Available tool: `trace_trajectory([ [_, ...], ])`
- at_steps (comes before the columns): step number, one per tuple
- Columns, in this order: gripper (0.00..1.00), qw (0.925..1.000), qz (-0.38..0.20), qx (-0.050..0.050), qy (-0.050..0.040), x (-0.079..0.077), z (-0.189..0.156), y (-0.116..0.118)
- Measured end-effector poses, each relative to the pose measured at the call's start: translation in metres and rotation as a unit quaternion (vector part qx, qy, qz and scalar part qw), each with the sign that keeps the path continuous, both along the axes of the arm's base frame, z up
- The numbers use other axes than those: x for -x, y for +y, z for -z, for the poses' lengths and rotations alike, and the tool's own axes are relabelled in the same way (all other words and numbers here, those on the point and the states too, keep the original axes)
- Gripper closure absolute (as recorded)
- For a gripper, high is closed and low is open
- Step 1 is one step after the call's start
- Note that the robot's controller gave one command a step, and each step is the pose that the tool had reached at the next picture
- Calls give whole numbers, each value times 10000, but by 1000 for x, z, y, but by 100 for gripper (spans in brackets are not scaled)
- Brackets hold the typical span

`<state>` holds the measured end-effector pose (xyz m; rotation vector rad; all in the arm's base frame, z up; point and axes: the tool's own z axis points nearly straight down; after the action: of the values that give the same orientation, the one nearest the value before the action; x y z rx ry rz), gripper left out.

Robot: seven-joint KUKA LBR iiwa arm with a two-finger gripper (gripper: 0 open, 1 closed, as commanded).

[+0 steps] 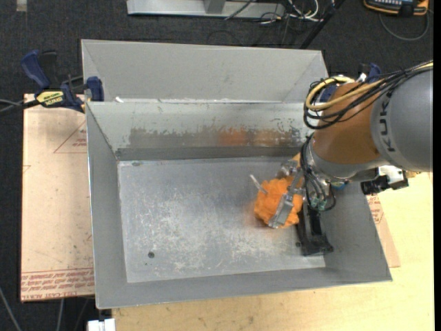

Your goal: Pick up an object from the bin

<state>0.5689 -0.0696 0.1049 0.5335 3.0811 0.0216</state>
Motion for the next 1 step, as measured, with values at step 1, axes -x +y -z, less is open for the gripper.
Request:
trace_trajectory([
  [1,100,9994,357,8,-24,-29,-9,9],
])
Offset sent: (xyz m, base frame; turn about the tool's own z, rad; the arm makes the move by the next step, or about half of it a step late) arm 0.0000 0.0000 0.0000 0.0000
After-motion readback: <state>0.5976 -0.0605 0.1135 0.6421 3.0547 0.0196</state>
